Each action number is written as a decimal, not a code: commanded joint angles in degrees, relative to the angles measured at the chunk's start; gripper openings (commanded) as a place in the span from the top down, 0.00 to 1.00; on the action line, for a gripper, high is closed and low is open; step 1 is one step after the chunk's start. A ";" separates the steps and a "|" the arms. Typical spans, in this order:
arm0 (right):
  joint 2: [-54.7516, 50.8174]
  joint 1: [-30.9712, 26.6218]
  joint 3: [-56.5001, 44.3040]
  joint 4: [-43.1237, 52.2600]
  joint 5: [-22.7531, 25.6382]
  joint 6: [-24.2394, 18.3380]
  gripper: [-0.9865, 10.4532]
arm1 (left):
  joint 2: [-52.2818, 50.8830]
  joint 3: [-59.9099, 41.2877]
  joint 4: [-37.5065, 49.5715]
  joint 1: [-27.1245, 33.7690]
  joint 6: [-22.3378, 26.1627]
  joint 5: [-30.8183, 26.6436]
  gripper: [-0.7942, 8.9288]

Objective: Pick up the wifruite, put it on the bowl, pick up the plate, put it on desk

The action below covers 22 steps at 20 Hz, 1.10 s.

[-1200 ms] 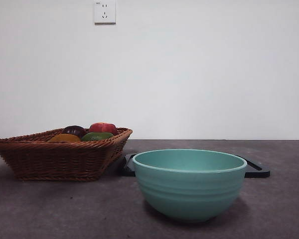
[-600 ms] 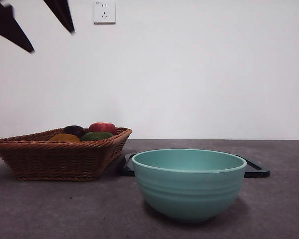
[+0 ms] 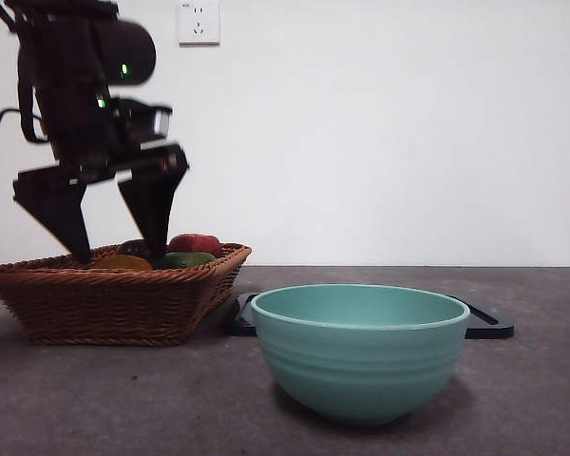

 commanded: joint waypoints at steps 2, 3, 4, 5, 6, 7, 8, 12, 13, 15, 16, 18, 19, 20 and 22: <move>0.26 0.20 1.22 0.42 0.07 0.46 0.60 | 4.52 1.20 1.11 -0.31 0.92 -0.33 0.41; 0.26 0.20 1.22 0.39 0.07 0.46 0.60 | 5.73 1.20 1.07 -0.31 0.92 -0.37 0.41; 0.26 0.20 1.22 0.39 0.07 0.46 0.60 | 6.54 1.20 1.05 -0.31 0.74 -0.37 0.42; 0.26 0.20 1.22 0.39 0.07 0.46 0.60 | 6.95 1.20 1.03 -0.37 0.39 -0.37 0.45; 0.26 0.20 1.22 0.39 0.07 0.46 0.60 | 6.97 1.20 1.16 -0.61 -0.24 -0.37 0.53; 0.26 0.20 1.22 0.39 0.07 0.46 0.60 | 6.93 1.22 1.22 -0.72 -0.33 -0.35 0.59; 0.26 0.20 1.22 0.39 0.07 0.44 0.60 | 6.93 1.22 1.14 -0.74 -0.33 -0.35 0.64; 0.26 0.20 1.22 0.39 0.07 0.44 0.60 | 4.26 2.05 1.03 -0.81 -0.37 -0.28 0.68; 0.26 0.20 1.22 0.39 0.07 0.44 0.60 | 1.92 2.10 1.01 -1.07 -0.37 -0.26 0.68; 0.26 0.20 1.22 0.44 0.63 0.44 0.60 | -5.03 2.10 0.20 -2.56 -1.05 1.90 0.68; 0.26 0.20 1.22 0.44 1.44 0.44 0.60 | -9.27 2.10 -0.66 -4.17 -1.38 4.85 0.68; 0.26 0.20 1.22 0.42 1.55 0.44 0.60 | -16.44 2.10 -2.84 -9.22 -1.44 7.80 0.68; 0.26 0.20 1.22 0.42 1.55 0.44 0.60 | -18.88 2.08 -3.91 -12.39 -1.42 8.17 0.68; 0.26 0.20 1.22 0.42 1.55 0.44 0.60 | -20.35 2.08 -5.11 -16.48 -1.40 8.17 0.68; 0.22 0.20 1.22 0.42 1.55 0.44 0.60 | -19.91 2.03 -6.58 -23.74 -1.38 8.15 0.68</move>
